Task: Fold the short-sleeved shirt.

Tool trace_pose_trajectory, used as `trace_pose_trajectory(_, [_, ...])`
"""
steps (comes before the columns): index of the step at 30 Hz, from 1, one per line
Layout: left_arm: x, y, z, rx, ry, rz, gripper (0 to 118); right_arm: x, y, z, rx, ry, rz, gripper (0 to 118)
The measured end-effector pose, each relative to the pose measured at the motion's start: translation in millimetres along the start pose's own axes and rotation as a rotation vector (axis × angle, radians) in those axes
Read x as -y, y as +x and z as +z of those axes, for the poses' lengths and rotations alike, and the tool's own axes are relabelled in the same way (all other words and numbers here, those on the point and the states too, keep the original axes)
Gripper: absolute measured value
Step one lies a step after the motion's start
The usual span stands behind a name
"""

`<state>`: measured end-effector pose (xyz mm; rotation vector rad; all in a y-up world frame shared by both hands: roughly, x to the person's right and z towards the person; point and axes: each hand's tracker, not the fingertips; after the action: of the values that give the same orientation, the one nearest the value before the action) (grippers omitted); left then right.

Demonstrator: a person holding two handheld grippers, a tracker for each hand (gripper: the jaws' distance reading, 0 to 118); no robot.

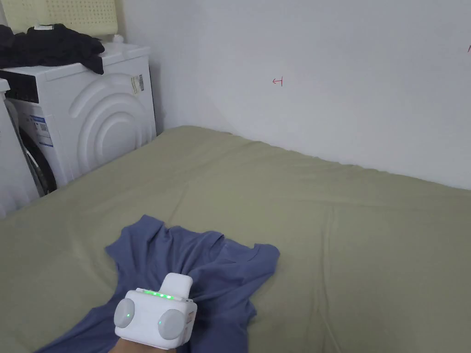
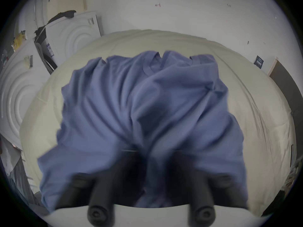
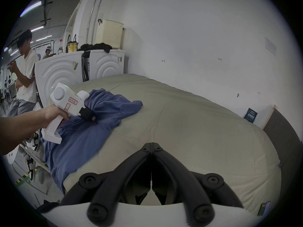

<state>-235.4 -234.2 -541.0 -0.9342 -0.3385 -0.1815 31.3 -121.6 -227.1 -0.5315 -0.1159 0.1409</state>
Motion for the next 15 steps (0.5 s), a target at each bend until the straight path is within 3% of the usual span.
trace_pose_trajectory(4, [0, -2, 7, 0.047, -0.012, 0.036, 2, 3, 12, 18, 0.020, 0.006, -0.007, 1])
trace_pose_trajectory(7, [-10, 8, 30, 0.132, 0.090, 0.080, 2, 6, 24, 32, 0.047, 0.017, -0.027, 1])
trace_pose_trajectory(15, [-50, 134, 83, 0.280, 0.230, -0.041, 2, 22, 67, 91, 0.145, 0.039, -0.093, 1])
